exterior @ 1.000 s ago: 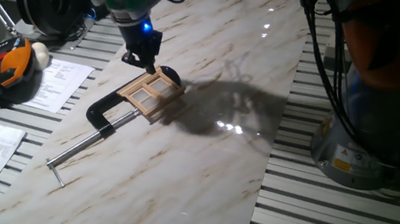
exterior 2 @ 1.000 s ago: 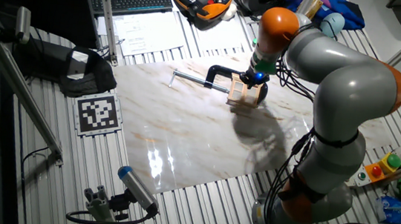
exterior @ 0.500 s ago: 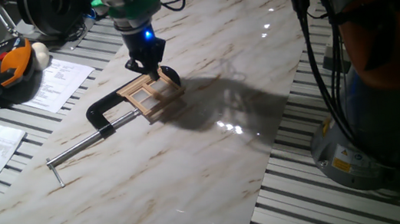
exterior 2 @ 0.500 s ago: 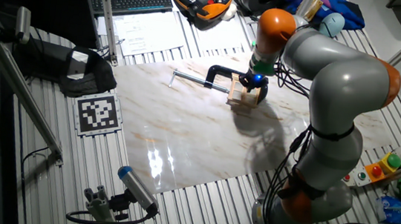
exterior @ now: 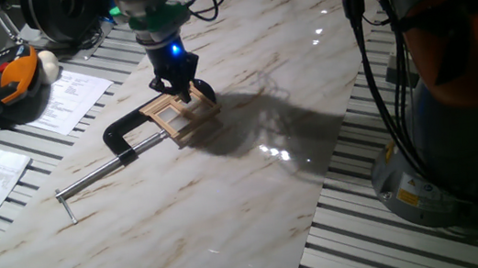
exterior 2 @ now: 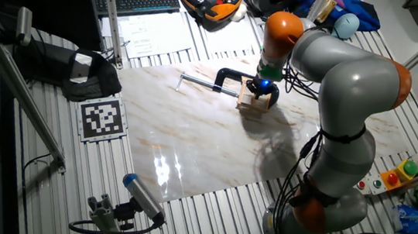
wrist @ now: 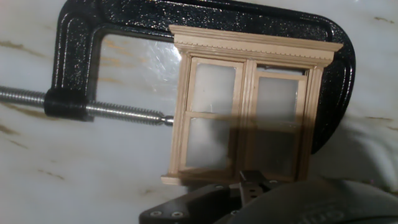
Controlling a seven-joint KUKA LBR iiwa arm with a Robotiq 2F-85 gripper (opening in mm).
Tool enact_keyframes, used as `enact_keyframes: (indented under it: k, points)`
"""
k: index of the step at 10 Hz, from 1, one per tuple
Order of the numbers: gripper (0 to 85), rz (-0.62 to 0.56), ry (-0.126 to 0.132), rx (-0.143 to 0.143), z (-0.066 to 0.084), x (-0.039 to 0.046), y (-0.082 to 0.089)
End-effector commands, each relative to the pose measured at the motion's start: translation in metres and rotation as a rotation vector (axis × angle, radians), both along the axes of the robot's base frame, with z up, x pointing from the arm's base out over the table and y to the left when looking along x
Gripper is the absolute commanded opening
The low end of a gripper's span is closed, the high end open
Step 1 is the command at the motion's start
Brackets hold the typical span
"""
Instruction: Open a sliding window
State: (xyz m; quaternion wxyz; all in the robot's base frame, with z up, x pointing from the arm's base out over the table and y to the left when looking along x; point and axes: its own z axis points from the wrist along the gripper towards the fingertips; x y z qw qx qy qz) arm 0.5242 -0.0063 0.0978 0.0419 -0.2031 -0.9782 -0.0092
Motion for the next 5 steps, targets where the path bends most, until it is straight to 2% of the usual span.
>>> enact_keyframes:
  k: [1, 5]
  points:
    - [0.0, -0.032, 0.006, 0.022, -0.0029, 0.0005, -0.0006]
    - [0.0, -0.045, 0.012, 0.007, -0.0119, -0.0016, -0.0089]
